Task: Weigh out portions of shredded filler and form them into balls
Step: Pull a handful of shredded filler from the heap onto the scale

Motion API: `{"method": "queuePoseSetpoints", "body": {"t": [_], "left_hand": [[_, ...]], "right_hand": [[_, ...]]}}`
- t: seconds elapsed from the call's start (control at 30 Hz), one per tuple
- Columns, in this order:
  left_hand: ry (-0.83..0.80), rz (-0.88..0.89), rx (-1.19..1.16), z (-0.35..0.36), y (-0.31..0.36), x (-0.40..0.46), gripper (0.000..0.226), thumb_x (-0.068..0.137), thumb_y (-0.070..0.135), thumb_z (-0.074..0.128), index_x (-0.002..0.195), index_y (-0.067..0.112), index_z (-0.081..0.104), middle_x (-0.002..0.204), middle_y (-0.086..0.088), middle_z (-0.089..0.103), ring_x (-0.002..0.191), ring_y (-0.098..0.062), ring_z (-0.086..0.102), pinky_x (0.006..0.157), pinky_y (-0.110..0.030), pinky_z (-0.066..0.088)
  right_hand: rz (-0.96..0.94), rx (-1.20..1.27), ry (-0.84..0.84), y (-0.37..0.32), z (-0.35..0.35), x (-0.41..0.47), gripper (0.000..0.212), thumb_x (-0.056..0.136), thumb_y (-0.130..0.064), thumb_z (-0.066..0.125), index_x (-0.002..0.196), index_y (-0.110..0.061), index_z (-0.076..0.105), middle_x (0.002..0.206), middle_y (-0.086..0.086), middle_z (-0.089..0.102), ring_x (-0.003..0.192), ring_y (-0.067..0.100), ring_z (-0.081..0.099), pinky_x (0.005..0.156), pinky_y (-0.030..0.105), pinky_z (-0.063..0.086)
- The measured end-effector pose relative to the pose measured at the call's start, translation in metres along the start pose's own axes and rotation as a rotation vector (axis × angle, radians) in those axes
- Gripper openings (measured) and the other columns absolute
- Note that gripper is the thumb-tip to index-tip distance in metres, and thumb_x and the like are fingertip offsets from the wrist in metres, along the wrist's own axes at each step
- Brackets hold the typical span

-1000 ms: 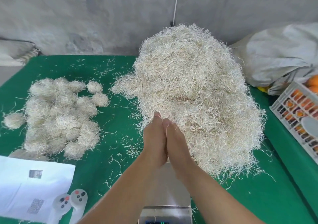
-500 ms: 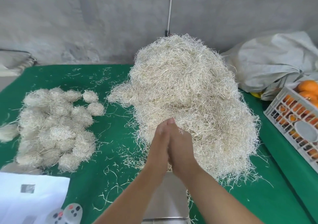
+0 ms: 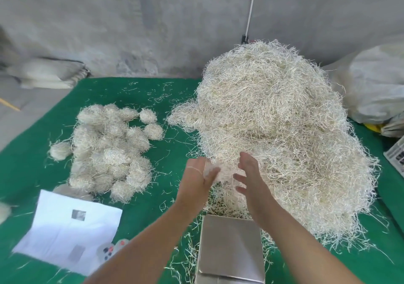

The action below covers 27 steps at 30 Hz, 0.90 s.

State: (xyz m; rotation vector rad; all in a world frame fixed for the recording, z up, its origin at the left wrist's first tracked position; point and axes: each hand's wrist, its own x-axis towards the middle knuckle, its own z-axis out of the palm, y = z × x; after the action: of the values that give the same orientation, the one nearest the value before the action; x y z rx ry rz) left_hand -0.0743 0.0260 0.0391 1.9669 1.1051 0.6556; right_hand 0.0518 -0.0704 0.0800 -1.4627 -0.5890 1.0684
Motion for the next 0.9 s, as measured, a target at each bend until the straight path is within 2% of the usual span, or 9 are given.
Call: {"method": "queuePoseSetpoints", "body": {"t": [0.13, 0.2, 0.27, 0.37, 0.47, 0.53, 0.7, 0.8, 0.9], "left_hand": [[0.240, -0.113, 0.658, -0.083, -0.067, 0.053, 0.051, 0.096, 0.040, 0.065, 0.143, 0.029, 0.046, 0.137, -0.010, 0.039, 0.112, -0.017, 0.049, 0.094, -0.040, 0.053], [0.257, -0.220, 0.840, -0.131, -0.085, 0.076, 0.072, 0.094, 0.022, 0.068, 0.152, 0.037, 0.028, 0.152, -0.015, 0.025, 0.139, -0.037, 0.038, 0.115, -0.068, 0.031], [0.217, -0.350, 0.950, -0.171, -0.090, 0.095, 0.103, 0.092, 0.020, 0.070, 0.159, 0.047, -0.003, 0.168, -0.012, -0.003, 0.154, -0.050, -0.001, 0.104, -0.079, -0.013], [0.113, -0.501, 1.080, -0.199, -0.084, 0.112, 0.114, 0.089, 0.055, 0.070, 0.157, 0.047, -0.022, 0.165, -0.008, -0.035, 0.147, -0.050, -0.032, 0.096, -0.077, -0.023], [0.045, -0.514, 0.868, -0.192, -0.069, 0.120, 0.090, 0.093, 0.057, 0.062, 0.162, 0.042, 0.008, 0.171, -0.004, -0.019, 0.154, -0.050, -0.012, 0.114, -0.077, 0.001], [0.008, -0.396, 0.695, -0.165, -0.062, 0.117, 0.074, 0.096, 0.047, 0.062, 0.160, 0.032, 0.027, 0.171, -0.008, 0.000, 0.151, -0.048, 0.020, 0.117, -0.066, 0.027], [-0.229, -0.123, 0.303, -0.042, -0.051, 0.073, 0.062, 0.098, 0.037, 0.066, 0.154, 0.028, 0.041, 0.162, -0.013, 0.027, 0.090, -0.002, 0.051, 0.064, -0.004, 0.048], [-0.449, -0.139, 0.158, 0.026, -0.042, 0.045, 0.059, 0.099, 0.040, 0.064, 0.153, 0.035, 0.039, 0.163, -0.005, 0.029, 0.122, -0.013, 0.053, 0.107, -0.025, 0.043], [-0.544, -0.121, 0.046, 0.063, -0.029, 0.027, 0.058, 0.100, 0.041, 0.060, 0.153, 0.037, 0.037, 0.163, 0.004, 0.031, 0.138, -0.010, 0.040, 0.116, -0.031, 0.033]], "right_hand": [[0.108, 0.011, -0.013, 0.011, -0.013, 0.013, 0.040, 0.108, -0.037, 0.049, 0.147, -0.026, 0.042, 0.140, 0.002, 0.051, 0.122, 0.030, 0.057, 0.099, 0.041, 0.045], [0.152, -0.015, -0.007, 0.018, -0.016, 0.018, 0.037, 0.109, -0.027, 0.049, 0.146, -0.021, 0.044, 0.135, 0.005, 0.054, 0.119, 0.033, 0.059, 0.099, 0.042, 0.044], [0.192, -0.053, 0.023, 0.024, -0.017, 0.023, 0.036, 0.109, -0.022, 0.052, 0.145, -0.020, 0.046, 0.123, 0.002, 0.058, 0.109, 0.030, 0.060, 0.099, 0.044, 0.044], [0.170, -0.197, 0.050, 0.036, -0.029, 0.027, 0.045, 0.103, -0.032, 0.063, 0.144, -0.032, 0.045, 0.119, -0.007, 0.058, 0.102, 0.018, 0.063, 0.092, 0.040, 0.052], [0.085, -0.382, 0.069, 0.044, -0.051, 0.035, 0.049, 0.098, -0.041, 0.067, 0.141, -0.043, 0.043, 0.132, -0.011, 0.052, 0.104, 0.009, 0.062, 0.074, 0.028, 0.050], [-0.016, -0.540, 0.158, 0.046, -0.069, 0.046, 0.058, 0.098, -0.035, 0.069, 0.148, -0.035, 0.041, 0.143, -0.004, 0.046, 0.113, 0.013, 0.059, 0.085, 0.036, 0.055], [-0.299, -1.160, 0.366, 0.037, -0.108, 0.086, 0.087, 0.090, -0.027, 0.076, 0.160, -0.021, 0.024, 0.169, 0.008, 0.022, 0.145, 0.039, 0.037, 0.116, 0.053, 0.037], [-0.059, -1.459, 0.301, 0.031, -0.129, 0.111, 0.116, 0.090, -0.039, 0.075, 0.162, -0.034, -0.015, 0.174, 0.008, 0.000, 0.153, 0.047, 0.021, 0.122, 0.061, 0.026], [0.213, -1.569, 0.232, 0.039, -0.144, 0.123, 0.101, 0.096, -0.036, 0.069, 0.163, -0.031, -0.006, 0.145, 0.019, 0.055, 0.139, 0.043, 0.048, 0.117, 0.059, 0.036]]}}
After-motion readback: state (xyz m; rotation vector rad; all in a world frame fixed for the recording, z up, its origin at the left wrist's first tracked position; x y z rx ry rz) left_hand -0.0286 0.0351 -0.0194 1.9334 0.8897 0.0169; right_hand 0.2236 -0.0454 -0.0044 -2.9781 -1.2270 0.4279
